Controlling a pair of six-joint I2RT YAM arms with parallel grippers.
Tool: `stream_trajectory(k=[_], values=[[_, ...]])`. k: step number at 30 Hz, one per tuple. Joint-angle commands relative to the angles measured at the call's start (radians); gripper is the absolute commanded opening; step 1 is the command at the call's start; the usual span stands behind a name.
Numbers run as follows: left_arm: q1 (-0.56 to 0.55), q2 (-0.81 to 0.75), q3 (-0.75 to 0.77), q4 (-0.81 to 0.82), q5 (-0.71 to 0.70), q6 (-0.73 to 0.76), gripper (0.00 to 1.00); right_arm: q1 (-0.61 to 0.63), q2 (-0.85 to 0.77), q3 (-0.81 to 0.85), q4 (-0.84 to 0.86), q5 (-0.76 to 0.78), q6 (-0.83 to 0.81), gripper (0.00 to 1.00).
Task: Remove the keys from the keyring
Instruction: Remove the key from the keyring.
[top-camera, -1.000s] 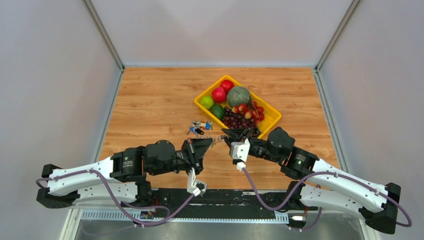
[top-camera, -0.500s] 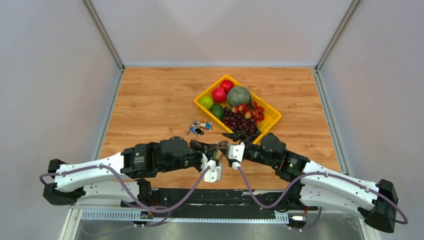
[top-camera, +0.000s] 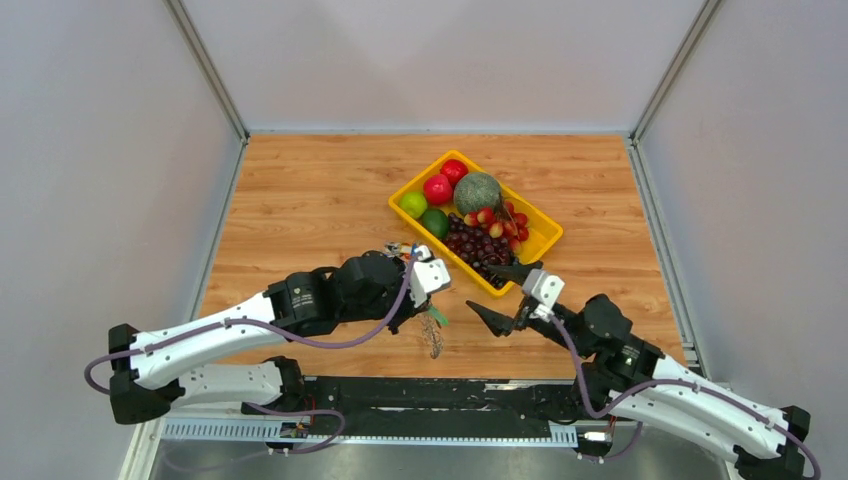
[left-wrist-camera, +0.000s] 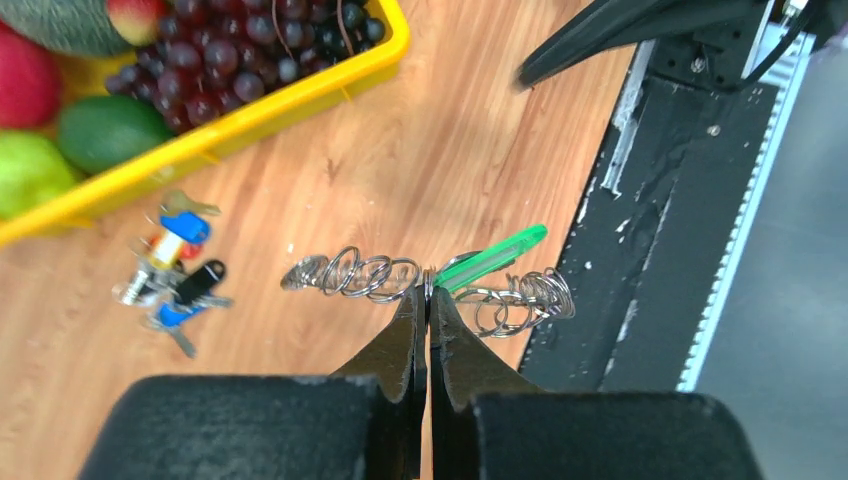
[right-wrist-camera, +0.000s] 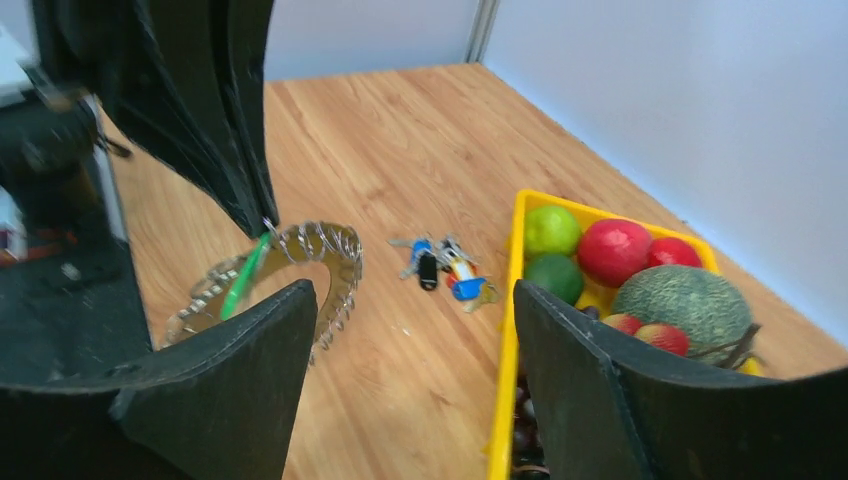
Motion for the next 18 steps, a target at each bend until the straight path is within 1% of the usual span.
stream_trajectory(k=[1,2,4,6,8,11,14,16,18], values=[[0.079,-0.072,-0.056,0.142,0.142,-0.225,0.00,0.000,-0.083,-0.018,-0.017,0.072,0.370,0.74],[0.100,-0.088,-0.077,0.160,0.155,-0.251,0.00,-0.001,-0.084,-0.014,-0.026,0.072,0.444,0.70],[0.124,-0.100,-0.104,0.211,0.202,-0.276,0.00,-0.001,-0.063,0.011,-0.043,0.052,0.549,0.66],[0.135,-0.102,-0.122,0.249,0.243,-0.287,0.00,-0.001,-0.016,0.039,-0.081,0.026,0.618,0.61],[0.138,-0.097,-0.134,0.284,0.282,-0.285,0.00,0.000,0.043,0.057,-0.074,-0.020,0.651,0.56],[0.139,-0.093,-0.149,0.313,0.353,-0.266,0.00,0.000,0.140,0.081,-0.042,-0.106,0.647,0.50],[0.138,-0.091,-0.162,0.325,0.379,-0.254,0.00,0.000,0.232,0.115,-0.022,-0.155,0.619,0.42],[0.140,-0.091,-0.168,0.326,0.385,-0.243,0.00,-0.001,0.259,0.124,-0.011,-0.188,0.600,0.40],[0.141,-0.090,-0.174,0.332,0.397,-0.233,0.00,-0.001,0.265,0.120,0.010,-0.218,0.577,0.35]])
